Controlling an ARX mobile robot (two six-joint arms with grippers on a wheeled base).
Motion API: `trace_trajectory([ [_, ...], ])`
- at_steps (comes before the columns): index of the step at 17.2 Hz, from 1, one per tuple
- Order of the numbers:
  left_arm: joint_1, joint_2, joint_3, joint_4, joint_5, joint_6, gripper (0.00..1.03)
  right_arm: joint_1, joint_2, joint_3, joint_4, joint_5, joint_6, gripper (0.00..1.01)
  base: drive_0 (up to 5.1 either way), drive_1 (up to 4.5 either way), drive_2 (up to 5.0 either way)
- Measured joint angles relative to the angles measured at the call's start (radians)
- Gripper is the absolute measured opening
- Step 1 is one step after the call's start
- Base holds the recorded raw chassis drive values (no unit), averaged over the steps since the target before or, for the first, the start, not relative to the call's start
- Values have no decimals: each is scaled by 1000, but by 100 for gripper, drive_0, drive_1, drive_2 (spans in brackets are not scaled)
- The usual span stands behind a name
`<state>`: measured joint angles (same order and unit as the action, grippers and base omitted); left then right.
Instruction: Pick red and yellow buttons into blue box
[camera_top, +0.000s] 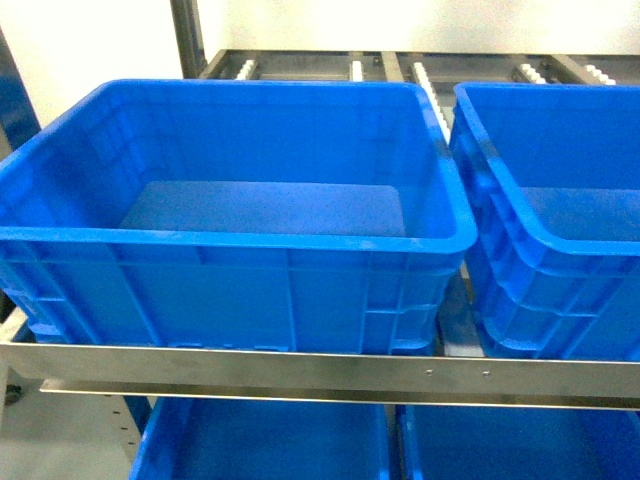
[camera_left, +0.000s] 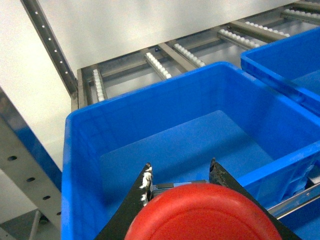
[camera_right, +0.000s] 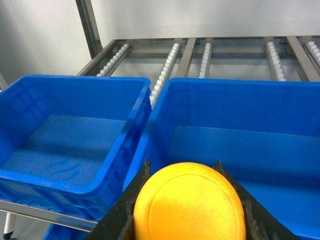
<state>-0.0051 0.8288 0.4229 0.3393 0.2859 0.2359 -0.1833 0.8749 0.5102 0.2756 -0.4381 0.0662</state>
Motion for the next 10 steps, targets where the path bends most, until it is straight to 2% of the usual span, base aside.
trace_trajectory([
  [10,0,-1,0,0,0,0,27,0,2,0,-6,0,0,31,498,-248,-248],
])
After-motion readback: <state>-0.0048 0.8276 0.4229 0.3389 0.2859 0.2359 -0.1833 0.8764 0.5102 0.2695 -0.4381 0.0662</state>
